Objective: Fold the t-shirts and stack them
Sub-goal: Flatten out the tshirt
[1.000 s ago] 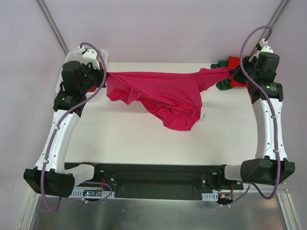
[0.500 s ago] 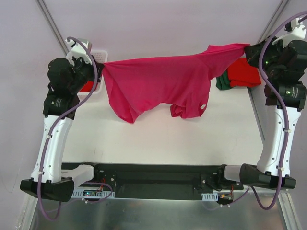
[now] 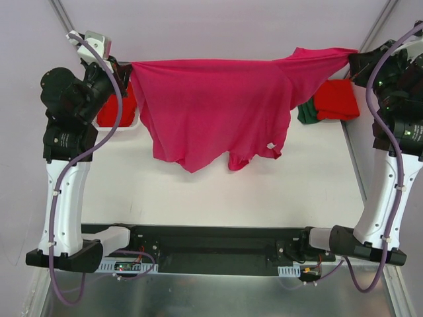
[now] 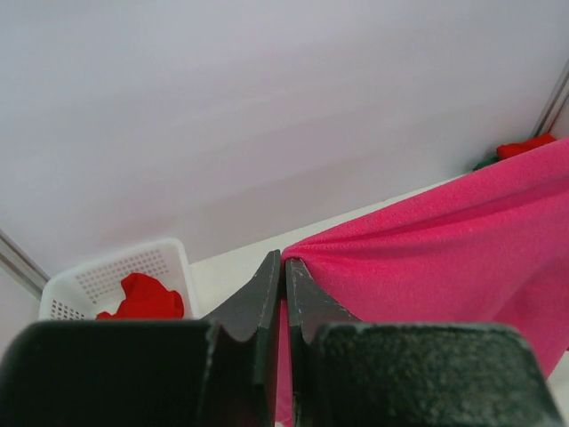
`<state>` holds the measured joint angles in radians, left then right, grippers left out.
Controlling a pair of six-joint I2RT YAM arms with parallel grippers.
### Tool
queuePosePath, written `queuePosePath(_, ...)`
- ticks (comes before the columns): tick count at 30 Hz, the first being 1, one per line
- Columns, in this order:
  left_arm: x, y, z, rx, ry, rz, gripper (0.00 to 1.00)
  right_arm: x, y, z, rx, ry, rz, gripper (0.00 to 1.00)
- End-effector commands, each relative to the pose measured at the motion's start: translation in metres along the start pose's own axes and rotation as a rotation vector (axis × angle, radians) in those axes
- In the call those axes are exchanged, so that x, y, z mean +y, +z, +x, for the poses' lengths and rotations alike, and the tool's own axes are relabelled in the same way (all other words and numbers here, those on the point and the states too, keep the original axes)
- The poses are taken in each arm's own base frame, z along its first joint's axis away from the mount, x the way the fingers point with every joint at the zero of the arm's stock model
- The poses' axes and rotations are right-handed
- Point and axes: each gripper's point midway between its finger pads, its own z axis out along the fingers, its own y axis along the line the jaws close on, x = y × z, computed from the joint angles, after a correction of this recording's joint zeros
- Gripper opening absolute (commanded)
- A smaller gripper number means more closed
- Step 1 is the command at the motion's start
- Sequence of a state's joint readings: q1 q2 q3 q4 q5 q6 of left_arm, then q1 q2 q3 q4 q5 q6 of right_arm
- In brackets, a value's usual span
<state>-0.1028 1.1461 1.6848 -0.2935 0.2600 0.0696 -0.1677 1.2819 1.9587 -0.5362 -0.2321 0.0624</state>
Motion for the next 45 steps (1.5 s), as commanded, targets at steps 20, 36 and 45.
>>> queuePosePath(20,-0.021,0.005,-0.042,-0.080,-0.059,0.155,0.00,0.125,-0.077,-0.101,-0.276,-0.101,-0.572,0.01)
queuePosePath(36,-0.035,-0.041,-0.047,-0.094,-0.073,0.153,0.00,0.132,-0.113,-0.088,-0.276,-0.140,-0.575,0.01)
queuePosePath(45,-0.041,-0.050,-0.054,-0.092,-0.076,0.176,0.00,0.131,-0.130,-0.098,-0.327,-0.181,-0.527,0.01)
